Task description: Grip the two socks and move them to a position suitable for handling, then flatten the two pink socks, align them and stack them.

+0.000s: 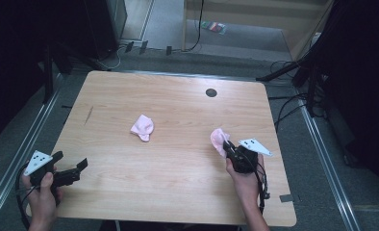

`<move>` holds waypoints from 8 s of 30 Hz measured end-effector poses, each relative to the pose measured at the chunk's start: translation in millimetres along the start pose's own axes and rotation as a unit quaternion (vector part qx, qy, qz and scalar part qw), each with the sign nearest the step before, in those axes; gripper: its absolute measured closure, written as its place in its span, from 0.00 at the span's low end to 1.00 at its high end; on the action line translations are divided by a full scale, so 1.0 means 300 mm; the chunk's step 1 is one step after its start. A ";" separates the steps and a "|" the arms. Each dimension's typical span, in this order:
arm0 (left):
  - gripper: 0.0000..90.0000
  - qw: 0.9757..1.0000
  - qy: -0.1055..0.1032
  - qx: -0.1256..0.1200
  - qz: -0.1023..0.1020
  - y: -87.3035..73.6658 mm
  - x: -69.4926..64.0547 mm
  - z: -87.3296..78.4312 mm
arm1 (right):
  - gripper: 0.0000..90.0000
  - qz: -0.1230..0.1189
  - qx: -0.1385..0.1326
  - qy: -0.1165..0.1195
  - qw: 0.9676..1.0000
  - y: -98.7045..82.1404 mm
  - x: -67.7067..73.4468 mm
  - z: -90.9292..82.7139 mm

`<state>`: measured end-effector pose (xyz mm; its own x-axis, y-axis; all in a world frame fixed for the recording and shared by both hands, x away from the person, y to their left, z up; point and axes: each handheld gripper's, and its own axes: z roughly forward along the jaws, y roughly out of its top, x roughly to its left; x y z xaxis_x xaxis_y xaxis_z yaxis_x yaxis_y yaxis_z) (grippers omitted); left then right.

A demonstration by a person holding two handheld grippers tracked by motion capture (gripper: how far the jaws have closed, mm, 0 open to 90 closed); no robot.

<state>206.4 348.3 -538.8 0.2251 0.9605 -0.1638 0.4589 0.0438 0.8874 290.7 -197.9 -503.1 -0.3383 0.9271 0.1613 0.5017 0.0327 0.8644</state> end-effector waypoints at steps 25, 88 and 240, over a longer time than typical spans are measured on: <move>0.01 0.995 -0.094 -0.023 0.038 0.070 -0.319 0.016 | 0.94 -0.046 0.020 0.082 0.995 -0.024 0.295 -0.037; 0.45 0.985 -0.152 0.070 0.036 -0.011 -0.550 0.182 | 0.72 -0.144 0.092 0.142 0.975 -0.269 0.602 -0.004; 0.16 0.989 -0.127 0.065 0.041 0.071 -0.420 0.187 | 0.11 -0.017 0.040 0.062 0.997 -0.133 0.033 -0.162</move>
<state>236.0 212.7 -523.4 0.4676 0.8584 -0.2110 0.5326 -0.0831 0.8423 228.7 -208.2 -513.0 -0.4488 0.8723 0.1941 0.5485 0.0974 0.8305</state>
